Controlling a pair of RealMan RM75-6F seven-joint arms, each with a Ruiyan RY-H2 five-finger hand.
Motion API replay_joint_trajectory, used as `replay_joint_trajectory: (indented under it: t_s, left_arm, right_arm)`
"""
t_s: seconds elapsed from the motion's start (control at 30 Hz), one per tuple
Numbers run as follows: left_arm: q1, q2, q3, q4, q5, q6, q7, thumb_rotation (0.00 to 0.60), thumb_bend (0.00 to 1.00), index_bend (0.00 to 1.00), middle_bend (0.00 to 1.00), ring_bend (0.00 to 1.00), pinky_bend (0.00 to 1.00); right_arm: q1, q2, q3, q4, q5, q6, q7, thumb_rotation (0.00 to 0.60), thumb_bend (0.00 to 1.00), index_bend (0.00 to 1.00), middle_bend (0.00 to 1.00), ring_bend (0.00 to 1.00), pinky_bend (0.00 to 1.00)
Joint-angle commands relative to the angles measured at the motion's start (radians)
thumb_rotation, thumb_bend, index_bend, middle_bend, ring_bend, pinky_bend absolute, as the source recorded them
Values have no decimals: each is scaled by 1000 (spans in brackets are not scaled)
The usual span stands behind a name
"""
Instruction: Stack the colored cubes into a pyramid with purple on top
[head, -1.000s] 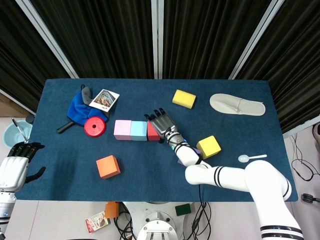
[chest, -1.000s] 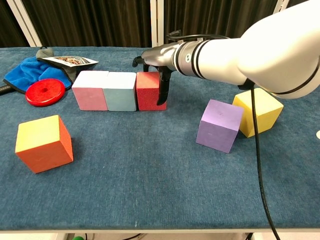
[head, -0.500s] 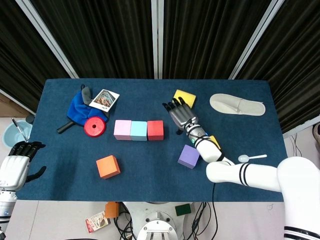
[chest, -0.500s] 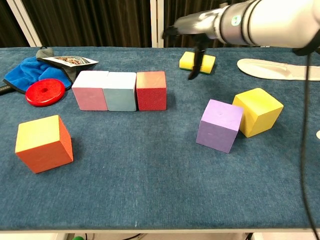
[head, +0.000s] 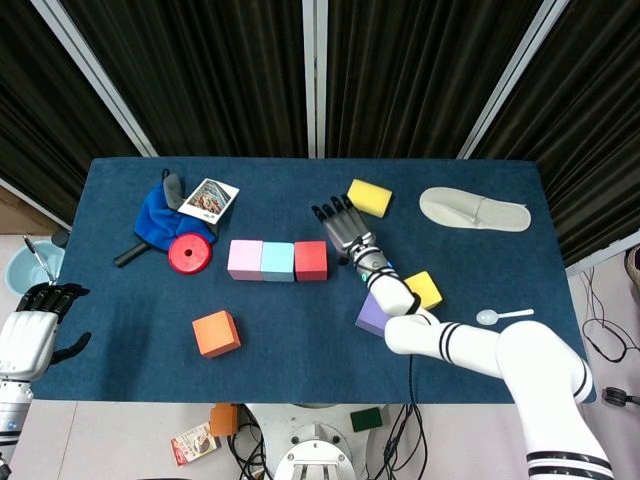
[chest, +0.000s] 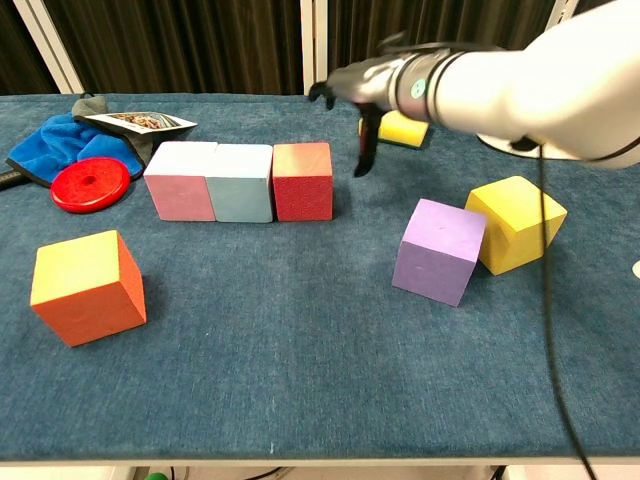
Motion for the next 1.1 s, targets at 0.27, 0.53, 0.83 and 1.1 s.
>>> replay_joint_trajectory:
  t_s: [0.27,0.53,0.83,1.1]
  left_arm:
    - [2,-3,1,9,0,1,-9,600,187,254,226,207,156]
    - [3,-7,4,14,3,3,-11,600,187,254,226,207,156]
    - [1,-9,7,16,5,-1,-9,600,187,253,226,207,157]
    - [-23,0,11,8,22,-33,5,600,187,254,226,207,156]
  right_arm:
    - [-8,-36,26,22,-72,-10,40,600,54,4,101,0,0]
    - [-7,-42,35,18,-66,-8,23,600,55,4,104,0,0]
    - [-11,-50,35,27,-60,-9,7,600,54,4,108,0,0]
    - [-67,78,11,-137,-114,76,-13,600,62,4,110,0,0]
